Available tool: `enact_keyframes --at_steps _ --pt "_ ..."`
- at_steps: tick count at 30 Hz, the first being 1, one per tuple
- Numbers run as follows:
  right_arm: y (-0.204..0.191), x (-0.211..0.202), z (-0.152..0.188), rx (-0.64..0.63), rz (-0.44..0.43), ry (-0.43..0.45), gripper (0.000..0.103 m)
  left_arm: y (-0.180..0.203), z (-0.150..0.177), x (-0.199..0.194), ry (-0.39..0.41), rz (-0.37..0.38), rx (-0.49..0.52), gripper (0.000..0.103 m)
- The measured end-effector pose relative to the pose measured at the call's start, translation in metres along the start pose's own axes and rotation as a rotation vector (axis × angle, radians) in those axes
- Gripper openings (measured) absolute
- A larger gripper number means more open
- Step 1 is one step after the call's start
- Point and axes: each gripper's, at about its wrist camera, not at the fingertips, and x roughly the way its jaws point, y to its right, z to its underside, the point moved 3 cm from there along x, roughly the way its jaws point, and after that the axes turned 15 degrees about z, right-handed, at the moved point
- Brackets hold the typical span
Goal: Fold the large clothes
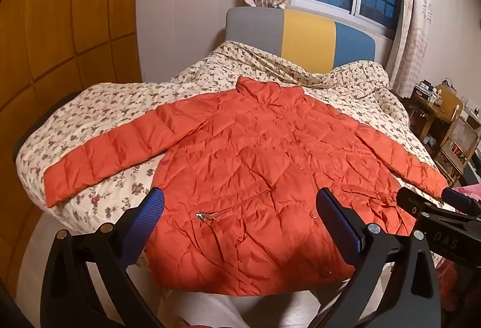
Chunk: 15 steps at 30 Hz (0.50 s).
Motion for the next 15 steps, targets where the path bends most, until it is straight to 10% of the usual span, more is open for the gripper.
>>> enact_keyframes --at_steps 15 --pt "-0.0002 0.0004 0.0006 0.001 0.001 -0.002 0.101 -0.0014 -0.0011 0.0000 0.003 0.002 -0.004 0.100"
